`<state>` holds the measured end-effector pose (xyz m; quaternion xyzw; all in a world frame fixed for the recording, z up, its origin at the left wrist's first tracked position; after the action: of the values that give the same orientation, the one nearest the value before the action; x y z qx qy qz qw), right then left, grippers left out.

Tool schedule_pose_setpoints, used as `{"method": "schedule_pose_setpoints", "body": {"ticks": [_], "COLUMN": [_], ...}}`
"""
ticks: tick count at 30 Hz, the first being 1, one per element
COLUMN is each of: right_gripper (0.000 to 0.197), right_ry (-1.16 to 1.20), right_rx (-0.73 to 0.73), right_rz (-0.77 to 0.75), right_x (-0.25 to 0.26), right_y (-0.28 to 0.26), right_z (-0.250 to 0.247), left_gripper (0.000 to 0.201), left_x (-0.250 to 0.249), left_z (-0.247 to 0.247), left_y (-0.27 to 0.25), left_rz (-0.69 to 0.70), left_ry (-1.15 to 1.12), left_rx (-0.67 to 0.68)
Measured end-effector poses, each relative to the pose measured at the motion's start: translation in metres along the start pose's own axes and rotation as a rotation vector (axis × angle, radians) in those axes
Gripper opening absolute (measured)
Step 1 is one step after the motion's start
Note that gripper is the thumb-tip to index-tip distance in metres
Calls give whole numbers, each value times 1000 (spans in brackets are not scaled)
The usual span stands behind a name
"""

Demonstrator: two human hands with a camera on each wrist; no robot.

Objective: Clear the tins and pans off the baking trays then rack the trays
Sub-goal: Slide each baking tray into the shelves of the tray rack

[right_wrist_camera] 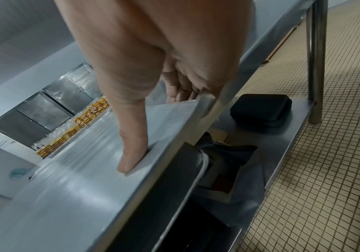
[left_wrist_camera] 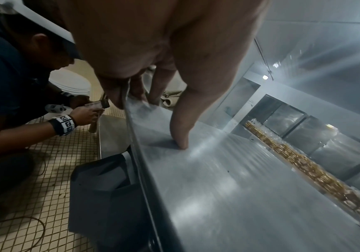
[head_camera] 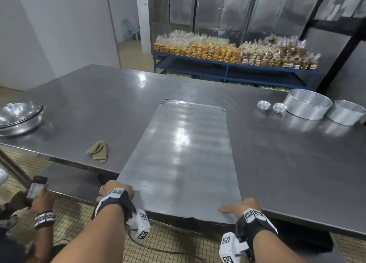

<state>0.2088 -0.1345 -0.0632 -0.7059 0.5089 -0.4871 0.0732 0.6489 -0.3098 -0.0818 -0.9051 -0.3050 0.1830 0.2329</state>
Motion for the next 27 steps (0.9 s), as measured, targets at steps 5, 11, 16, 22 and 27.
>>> {"method": "schedule_pose_setpoints", "body": {"ticks": [5, 11, 16, 22, 27], "right_gripper": [86, 87, 102, 73, 46], "right_ry": [-48, -121, -64, -51, -76], "right_rx": [-14, -39, -94, -130, -111], "right_rz": [24, 41, 114, 119, 93], "right_x": [10, 16, 10, 1, 2], "right_y": [-6, -12, -11, -17, -34], "right_z": [13, 37, 43, 43, 38], "left_gripper": [52, 47, 46, 40, 51], "left_x": [-6, -8, -16, -17, -7], "left_z": [-1, -17, -12, -16, -23], "left_y": [19, 17, 19, 20, 16], "left_rz": [23, 49, 147, 227, 205], "left_ry": [6, 94, 134, 67, 75], "left_rx": [17, 3, 47, 50, 79]}}
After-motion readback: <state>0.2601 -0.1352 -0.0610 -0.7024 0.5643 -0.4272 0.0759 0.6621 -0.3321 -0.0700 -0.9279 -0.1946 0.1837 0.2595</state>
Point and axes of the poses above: each hand's wrist, its own y-axis towards the middle knuckle, its own z-axis out of the palm, x = y × z, the point moved 8 cm from there along y, towards the middle knuckle, and after that the axes turned 9 degrees about y, right-handed, at the moved point
